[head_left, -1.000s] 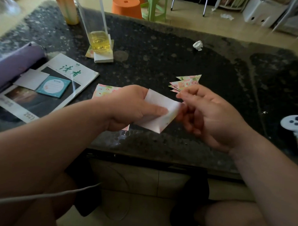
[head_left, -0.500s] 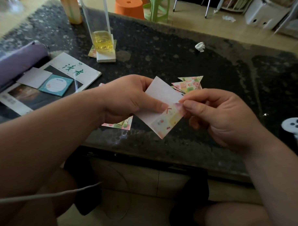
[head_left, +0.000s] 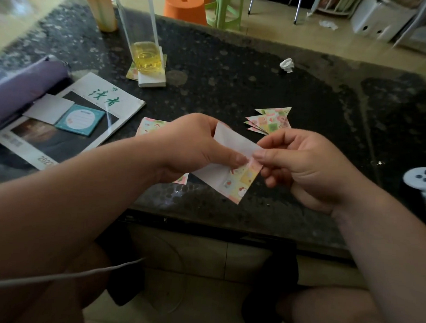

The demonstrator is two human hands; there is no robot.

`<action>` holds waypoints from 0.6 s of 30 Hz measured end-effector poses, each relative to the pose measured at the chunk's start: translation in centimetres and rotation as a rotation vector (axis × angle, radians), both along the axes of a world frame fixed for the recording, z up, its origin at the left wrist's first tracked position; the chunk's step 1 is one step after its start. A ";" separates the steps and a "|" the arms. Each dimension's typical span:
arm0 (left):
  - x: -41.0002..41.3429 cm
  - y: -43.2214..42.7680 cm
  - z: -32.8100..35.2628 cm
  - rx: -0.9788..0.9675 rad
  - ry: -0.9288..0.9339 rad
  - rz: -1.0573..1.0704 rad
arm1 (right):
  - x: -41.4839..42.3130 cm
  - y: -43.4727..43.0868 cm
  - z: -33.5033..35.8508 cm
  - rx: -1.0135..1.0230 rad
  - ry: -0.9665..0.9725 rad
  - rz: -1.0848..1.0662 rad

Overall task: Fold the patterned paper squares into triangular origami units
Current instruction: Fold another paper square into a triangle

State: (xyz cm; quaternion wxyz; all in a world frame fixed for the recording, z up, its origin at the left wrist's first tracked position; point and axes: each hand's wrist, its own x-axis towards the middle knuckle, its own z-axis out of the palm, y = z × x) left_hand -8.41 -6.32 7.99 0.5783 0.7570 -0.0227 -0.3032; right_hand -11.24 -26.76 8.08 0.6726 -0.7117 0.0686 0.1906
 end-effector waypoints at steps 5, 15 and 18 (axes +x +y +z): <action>0.1 0.1 -0.4 -0.003 -0.052 0.064 | -0.1 -0.2 0.2 -0.059 0.104 -0.017; 0.1 -0.6 -3.0 -0.136 0.038 -0.036 | 1.1 0.1 -2.1 -0.098 0.126 -0.124; 0.6 -0.4 -3.4 -0.030 0.003 -0.083 | 1.6 -0.4 -2.7 -0.072 0.189 -0.119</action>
